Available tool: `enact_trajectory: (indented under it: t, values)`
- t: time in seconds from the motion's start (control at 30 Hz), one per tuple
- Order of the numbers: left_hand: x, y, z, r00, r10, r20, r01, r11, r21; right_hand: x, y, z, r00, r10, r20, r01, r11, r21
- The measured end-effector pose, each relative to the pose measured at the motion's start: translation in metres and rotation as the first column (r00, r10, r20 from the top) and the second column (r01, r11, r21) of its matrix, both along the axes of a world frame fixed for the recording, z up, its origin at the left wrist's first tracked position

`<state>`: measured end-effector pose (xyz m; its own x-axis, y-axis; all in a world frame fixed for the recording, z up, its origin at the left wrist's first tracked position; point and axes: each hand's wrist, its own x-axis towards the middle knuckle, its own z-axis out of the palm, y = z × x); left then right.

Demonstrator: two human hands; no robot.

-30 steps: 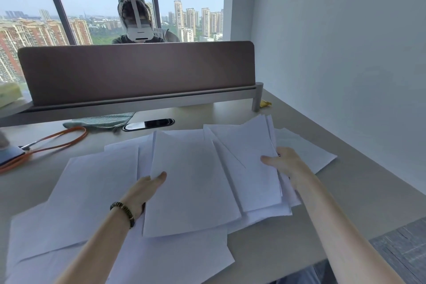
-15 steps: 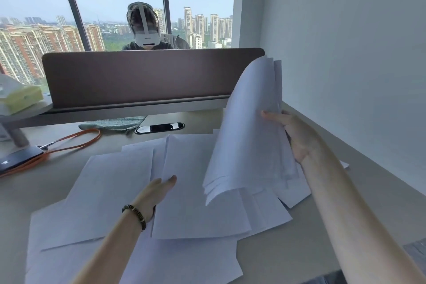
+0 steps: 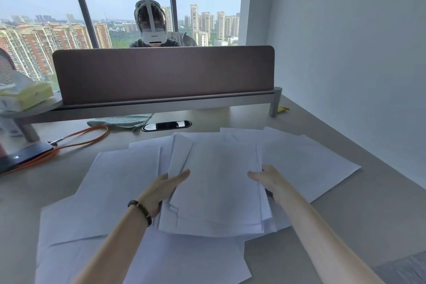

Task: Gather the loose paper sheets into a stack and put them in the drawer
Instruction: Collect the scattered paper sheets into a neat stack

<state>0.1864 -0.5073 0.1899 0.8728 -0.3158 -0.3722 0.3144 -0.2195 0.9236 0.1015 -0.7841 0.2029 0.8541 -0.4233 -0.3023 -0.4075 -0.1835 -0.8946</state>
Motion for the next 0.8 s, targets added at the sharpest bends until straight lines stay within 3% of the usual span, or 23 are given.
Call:
enact_trajectory:
  t: [0.13,0.27,0.4,0.57,0.8]
  values:
    - [0.002,0.000,0.002,0.999,-0.005,-0.032,0.005,1.000,-0.024,0.015,0.013,-0.020,0.998,0.064,0.024,-0.058,0.979,-0.195]
    - [0.002,0.001,0.004,0.996,-0.039,-0.076,0.030,0.994,-0.110,0.003,0.032,0.000,0.999,0.049,-0.006,-0.049,0.961,-0.274]
    - [-0.001,0.004,0.008,0.999,0.001,-0.033,-0.007,0.979,-0.205,0.007,0.027,0.000,0.996,-0.027,0.090,0.046,0.975,-0.219]
    - [-0.009,0.007,0.020,0.992,0.020,0.122,0.023,0.940,-0.341,0.006,0.024,0.012,0.942,-0.095,0.321,0.060,0.991,0.117]
    - [-0.022,0.008,0.051,0.946,0.041,0.323,0.125,0.871,-0.475,-0.020,0.035,0.052,0.783,-0.060,0.619,-0.026,0.991,0.129]
